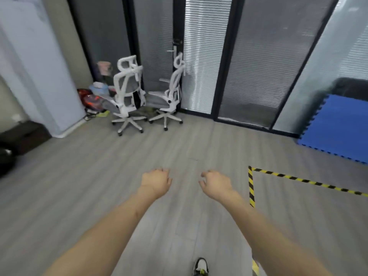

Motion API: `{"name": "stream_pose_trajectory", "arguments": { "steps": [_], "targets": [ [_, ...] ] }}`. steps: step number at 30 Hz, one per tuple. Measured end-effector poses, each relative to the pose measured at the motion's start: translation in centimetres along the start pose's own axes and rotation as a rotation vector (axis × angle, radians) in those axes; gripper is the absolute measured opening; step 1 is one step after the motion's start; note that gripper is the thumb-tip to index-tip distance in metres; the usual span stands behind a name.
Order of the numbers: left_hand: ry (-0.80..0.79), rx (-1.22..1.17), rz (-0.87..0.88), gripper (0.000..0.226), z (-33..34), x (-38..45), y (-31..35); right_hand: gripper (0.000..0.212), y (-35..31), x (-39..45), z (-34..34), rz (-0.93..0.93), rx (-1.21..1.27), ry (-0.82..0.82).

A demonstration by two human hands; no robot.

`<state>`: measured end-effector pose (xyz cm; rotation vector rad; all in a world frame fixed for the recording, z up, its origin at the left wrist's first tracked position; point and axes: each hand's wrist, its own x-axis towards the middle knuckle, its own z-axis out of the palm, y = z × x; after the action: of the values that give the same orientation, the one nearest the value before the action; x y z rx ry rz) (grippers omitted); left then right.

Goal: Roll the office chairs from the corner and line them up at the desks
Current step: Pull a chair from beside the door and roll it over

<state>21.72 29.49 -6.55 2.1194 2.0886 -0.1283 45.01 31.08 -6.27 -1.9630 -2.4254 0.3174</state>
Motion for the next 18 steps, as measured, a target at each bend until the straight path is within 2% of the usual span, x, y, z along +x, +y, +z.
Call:
{"name": "stream_pose_trajectory", "arguments": {
  "steps": [10, 18],
  "targets": [
    [0.042, -0.030, -0.234, 0.047, -5.5, 24.1, -9.4, 0.042, -2.8, 30.8, -2.6, -0.143, 0.055, -0.023],
    [0.091, -0.105, -0.345, 0.045, -8.0, 39.5, -18.7, 0.041, -9.2, 52.0, -3.5, -0.294, 0.007, -0.064]
  ]
}}
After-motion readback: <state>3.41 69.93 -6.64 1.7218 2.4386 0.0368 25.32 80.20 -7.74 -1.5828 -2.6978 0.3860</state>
